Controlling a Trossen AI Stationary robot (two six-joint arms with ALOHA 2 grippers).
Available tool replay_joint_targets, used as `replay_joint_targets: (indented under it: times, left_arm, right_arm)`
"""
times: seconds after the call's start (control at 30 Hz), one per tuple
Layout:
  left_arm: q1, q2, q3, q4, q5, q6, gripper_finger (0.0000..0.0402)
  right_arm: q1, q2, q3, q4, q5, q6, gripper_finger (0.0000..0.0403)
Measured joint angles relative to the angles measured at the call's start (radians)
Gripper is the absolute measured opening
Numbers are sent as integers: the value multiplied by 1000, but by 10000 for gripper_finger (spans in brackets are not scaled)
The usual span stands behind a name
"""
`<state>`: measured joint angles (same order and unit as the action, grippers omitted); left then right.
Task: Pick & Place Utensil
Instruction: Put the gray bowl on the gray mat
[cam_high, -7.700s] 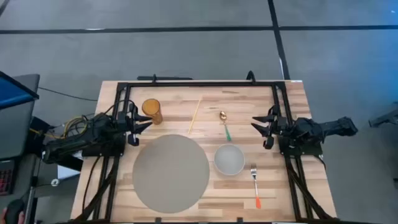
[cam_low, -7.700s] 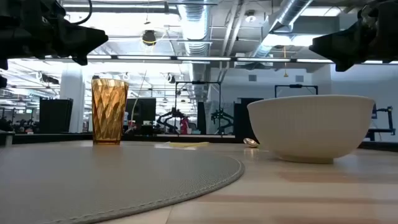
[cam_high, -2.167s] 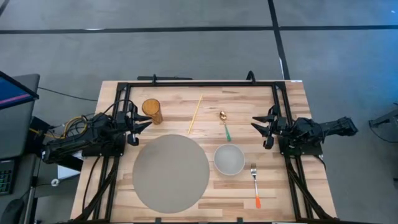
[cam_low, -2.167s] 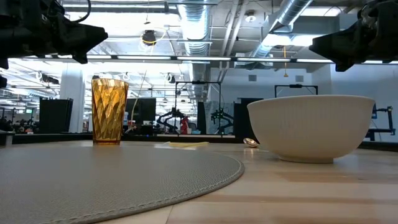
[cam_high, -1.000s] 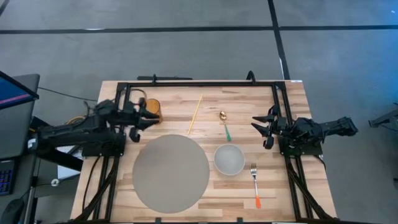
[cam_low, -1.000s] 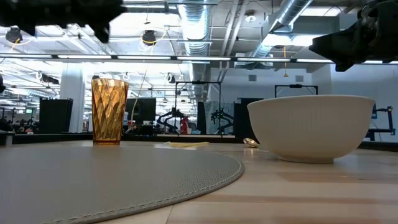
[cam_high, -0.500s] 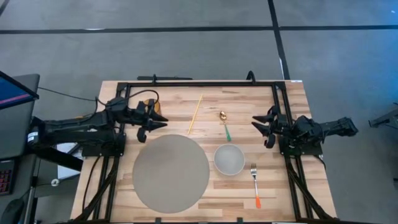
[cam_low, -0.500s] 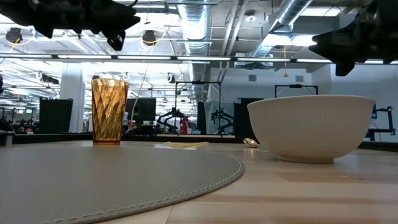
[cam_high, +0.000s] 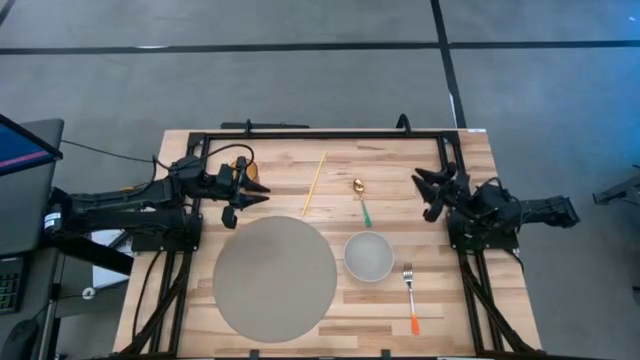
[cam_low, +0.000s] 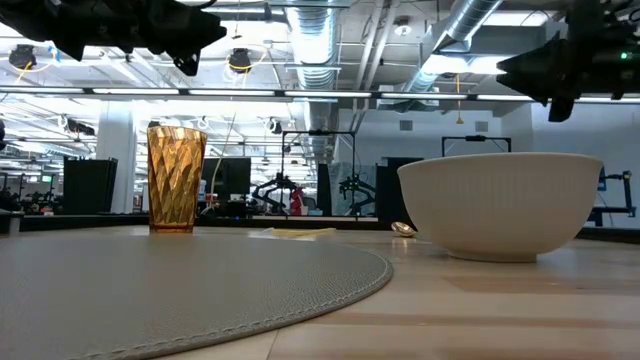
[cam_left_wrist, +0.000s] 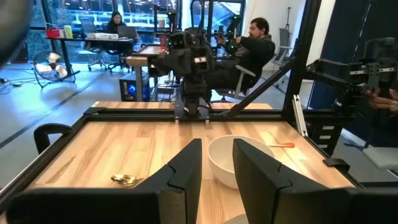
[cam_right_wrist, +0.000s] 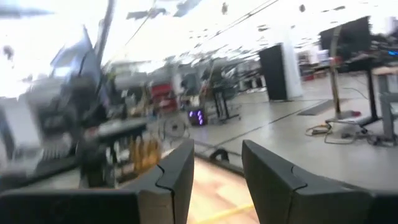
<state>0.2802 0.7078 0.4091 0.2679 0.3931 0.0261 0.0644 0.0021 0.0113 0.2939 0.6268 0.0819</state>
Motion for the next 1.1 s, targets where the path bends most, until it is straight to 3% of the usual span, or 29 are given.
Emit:
replay_joint_targets:
  times: [0.23, 0.5, 0.7, 0.9, 1.1]
  left_arm:
    - [0, 0, 0, 2, -53, 51, 92]
    - [0, 0, 0, 4, -82, 47, 92]
    - [0, 0, 0, 14, -94, 45, 92]
    - [0, 0, 0, 36, -122, 45, 92]
    - [0, 0, 0, 47, -122, 32, 92]
  right_arm:
    - [-64, 4, 0, 58, -175, 5, 129]
    - [-81, 4, 0, 192, -213, 20, 129]
    - [-72, 30, 22, 227, -341, 76, 129]
    - [-14, 231, 138, 228, -380, 51, 129]
    - [86, 588, 332, 173, -378, 9, 129]
